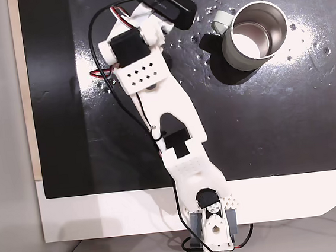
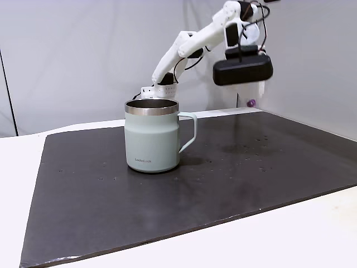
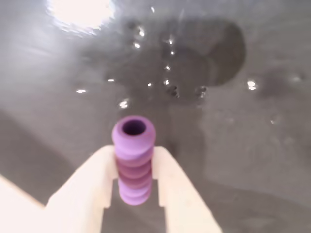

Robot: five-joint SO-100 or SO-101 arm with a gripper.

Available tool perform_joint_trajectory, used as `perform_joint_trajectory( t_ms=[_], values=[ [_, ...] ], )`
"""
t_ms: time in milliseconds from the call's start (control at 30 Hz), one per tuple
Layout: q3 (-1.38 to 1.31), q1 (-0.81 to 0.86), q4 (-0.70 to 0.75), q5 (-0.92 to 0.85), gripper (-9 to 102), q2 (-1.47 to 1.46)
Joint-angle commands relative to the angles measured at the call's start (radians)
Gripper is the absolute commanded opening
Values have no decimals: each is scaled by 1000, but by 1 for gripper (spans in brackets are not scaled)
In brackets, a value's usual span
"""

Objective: Grasp a pengrip and put it in the cup.

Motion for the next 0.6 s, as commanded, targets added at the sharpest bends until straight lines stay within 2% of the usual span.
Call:
perform_joint_trajectory(
  t_ms=[0,267,567],
  values=[
    [77,77,11,9,0,262],
    [198,345,11,-54,0,489],
    [126,548,8,-179,0,399]
  ],
)
